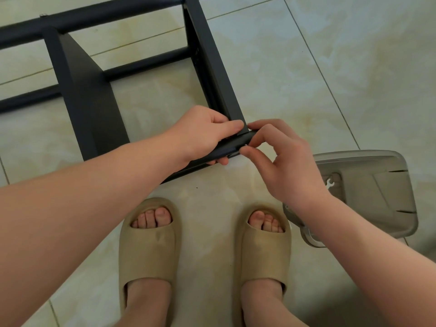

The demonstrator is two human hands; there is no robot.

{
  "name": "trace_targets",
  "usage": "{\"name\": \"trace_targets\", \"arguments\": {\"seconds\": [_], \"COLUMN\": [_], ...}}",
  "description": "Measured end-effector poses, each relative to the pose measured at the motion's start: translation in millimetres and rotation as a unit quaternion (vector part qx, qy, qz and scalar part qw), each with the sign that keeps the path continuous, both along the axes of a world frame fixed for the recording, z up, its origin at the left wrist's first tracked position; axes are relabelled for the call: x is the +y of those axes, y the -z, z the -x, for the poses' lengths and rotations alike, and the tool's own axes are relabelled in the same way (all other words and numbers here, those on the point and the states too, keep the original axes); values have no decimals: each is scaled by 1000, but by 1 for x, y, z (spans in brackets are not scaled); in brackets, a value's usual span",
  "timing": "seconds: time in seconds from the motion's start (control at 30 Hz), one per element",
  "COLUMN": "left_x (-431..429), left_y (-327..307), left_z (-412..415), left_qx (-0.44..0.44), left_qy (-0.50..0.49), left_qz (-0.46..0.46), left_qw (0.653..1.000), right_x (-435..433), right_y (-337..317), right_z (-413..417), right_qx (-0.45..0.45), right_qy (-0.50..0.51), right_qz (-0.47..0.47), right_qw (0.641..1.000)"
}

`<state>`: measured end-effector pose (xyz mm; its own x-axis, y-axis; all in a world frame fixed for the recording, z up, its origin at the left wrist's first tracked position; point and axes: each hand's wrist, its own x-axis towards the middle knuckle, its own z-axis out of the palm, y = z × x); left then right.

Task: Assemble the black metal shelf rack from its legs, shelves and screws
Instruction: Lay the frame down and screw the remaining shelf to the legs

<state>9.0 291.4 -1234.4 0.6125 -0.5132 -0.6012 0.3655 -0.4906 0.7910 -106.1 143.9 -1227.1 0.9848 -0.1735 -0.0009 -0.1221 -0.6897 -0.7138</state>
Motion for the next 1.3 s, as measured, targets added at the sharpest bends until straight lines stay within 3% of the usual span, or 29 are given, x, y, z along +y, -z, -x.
{"name": "trace_targets", "arguments": {"seconds": [0.2, 0.5, 1.1, 1.3], "left_x": [1, 2, 0, 0], "left_y": [0, 2, -1, 0], "left_z": [0, -1, -1, -1], "left_qx": [6, 12, 26, 26], "left_qy": [-7, -10, -15, -13], "left_qz": [6, 12, 5, 5], "left_qw": [1000, 1000, 1000, 1000], "right_x": [6, -5, -3, 6], "right_y": [1, -6, -13, -9], "right_z": [0, -1, -7, -3], "right_qx": [12, 47, 80, 56], "right_qy": [37, -25, -3, 14], "right_qz": [-22, -9, -2, 31], "right_qw": [999, 999, 997, 998]}}
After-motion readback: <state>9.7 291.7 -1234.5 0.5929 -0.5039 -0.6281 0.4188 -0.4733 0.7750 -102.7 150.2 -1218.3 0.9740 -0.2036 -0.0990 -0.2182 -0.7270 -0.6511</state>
